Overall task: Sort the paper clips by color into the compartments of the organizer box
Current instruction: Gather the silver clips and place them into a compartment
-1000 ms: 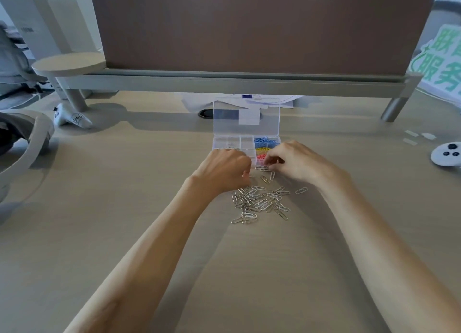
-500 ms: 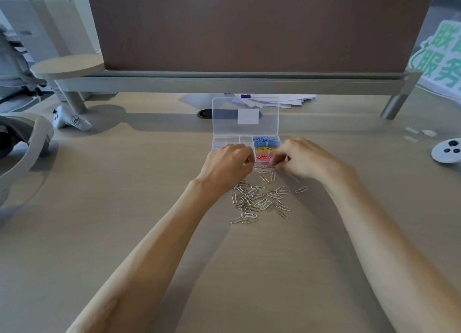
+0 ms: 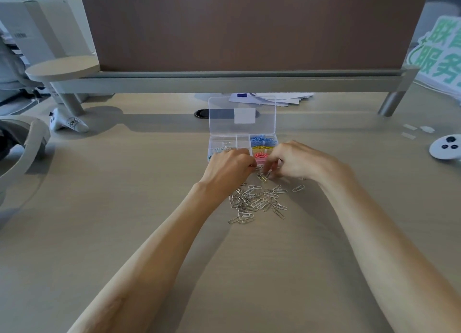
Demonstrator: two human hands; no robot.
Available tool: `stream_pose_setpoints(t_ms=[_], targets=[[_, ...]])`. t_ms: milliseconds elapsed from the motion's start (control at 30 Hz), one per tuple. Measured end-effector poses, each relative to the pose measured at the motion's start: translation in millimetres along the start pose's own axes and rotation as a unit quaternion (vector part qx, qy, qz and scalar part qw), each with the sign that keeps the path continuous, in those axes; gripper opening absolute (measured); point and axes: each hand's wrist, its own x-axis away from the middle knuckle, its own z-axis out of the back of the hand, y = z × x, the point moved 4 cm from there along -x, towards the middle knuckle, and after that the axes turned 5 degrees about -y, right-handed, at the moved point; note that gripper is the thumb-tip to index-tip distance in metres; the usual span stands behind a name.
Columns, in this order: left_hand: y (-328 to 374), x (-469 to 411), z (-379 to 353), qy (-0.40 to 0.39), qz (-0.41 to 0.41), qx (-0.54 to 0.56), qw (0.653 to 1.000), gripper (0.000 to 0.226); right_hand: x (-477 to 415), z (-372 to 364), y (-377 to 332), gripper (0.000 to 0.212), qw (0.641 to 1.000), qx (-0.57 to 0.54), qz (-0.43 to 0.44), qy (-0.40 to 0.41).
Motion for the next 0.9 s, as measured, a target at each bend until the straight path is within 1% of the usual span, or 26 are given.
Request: stream_pose_setpoints(t_ms=[200, 367, 567, 667, 767, 833, 900], targets=[[-2, -1, 1, -0.019, 0.019, -0.018, 0.999, 0.018, -1, 0, 3, 0.012, 1.000, 0.003, -0.005, 0.002], [1, -3, 1, -0.020, 0.012, -0.028, 0.999, 0.020, 0, 0, 2, 0.017, 1.000, 0.002, 0.002, 0.004], [1, -5, -1, -0.041, 0.019, -0.024, 0.999, 0.019, 3, 0, 1, 0.008, 1.000, 0.012, -0.001, -0.016], [0, -6, -2, -0.054, 0.027, -0.014, 0.998, 0.018, 0, -2, 2, 0.007, 0.999, 0.022, -0.010, -0.028], [-1, -5, -3, -0.059, 0.032, -0.005, 0.998, 0.015, 0, -1, 2, 0.005, 1.000, 0.013, -0.006, -0.002], [-3, -4, 0, -0.062, 0.043, 0.012, 0.997, 0.013, 2, 2, 1, 0.004, 0.999, -0.007, 0.010, 0.031], [-13, -3, 8, -0.055, 0.076, 0.051, 0.994, 0.012, 2, 7, -2, 0.003, 0.995, -0.042, 0.036, 0.078]])
